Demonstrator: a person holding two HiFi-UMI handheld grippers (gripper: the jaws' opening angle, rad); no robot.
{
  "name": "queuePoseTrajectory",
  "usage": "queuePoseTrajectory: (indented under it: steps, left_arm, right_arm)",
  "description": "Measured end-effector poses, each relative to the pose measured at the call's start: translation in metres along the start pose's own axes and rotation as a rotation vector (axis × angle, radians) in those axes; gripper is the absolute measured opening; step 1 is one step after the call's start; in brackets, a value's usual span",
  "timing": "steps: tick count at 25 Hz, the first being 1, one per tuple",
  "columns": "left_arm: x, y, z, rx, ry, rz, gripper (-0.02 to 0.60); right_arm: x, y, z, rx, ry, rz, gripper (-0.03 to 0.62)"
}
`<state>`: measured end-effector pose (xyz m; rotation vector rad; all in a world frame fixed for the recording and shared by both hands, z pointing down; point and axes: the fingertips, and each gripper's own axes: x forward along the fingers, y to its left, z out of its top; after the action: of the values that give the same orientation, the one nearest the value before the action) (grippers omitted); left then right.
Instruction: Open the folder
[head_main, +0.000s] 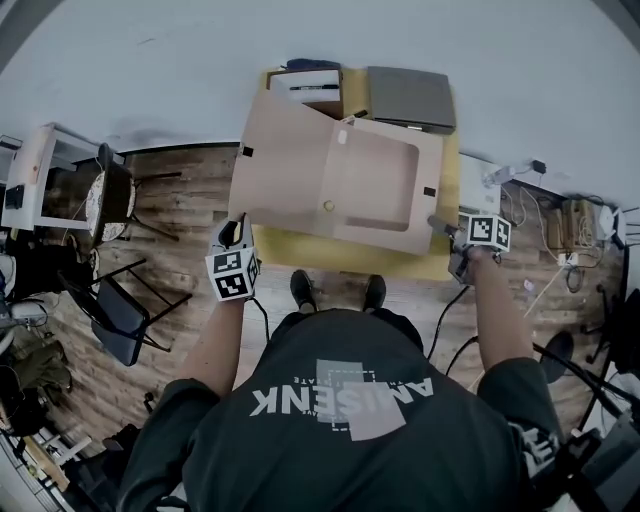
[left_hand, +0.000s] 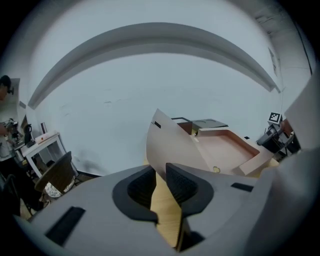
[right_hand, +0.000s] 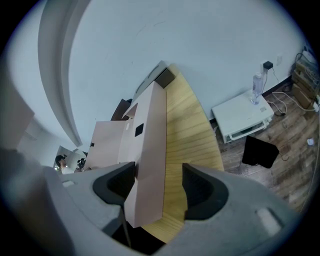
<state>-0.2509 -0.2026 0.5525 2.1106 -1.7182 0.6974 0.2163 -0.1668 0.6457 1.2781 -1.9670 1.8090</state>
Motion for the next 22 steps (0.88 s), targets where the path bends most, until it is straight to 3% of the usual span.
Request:
queuePoseTrajectory:
  steps: [8, 11, 16, 17, 19, 22]
  left_arm:
    - [0.022, 0.007, -0.050, -0.105, 0.144, -0.085, 0.086]
    - [0.028, 0.010, -0.066, -0.156, 0.186, -0.084, 0.106]
    - [0.038, 0.012, -0.081, -0.107, 0.238, -0.060, 0.146]
    - [0.039, 0.015, -0.084, -0.097, 0.251, -0.048, 0.164]
    - [0.039, 0.021, -0.094, -0.074, 0.291, -0.030, 0.259]
    - [0.040, 0.017, -0.107, 0.006, 0.347, -0.063, 0.278]
  right_arm:
    - [-0.019, -0.013, -0.011, 0.033, -0.025, -0.043, 0.287]
    - [-0.023, -0.016, -0.013, 0.029, -0.021, -0.056, 0.287]
    - [-0.026, -0.020, -0.011, 0.032, -0.027, -0.079, 0.287]
    - [-0.027, -0.021, -0.011, 0.034, -0.028, -0.082, 0.287]
    - [-0.028, -0.023, -0.010, 0.039, -0.029, -0.088, 0.287]
    - [-0.032, -0.027, -0.010, 0.045, -0.029, -0.097, 0.287]
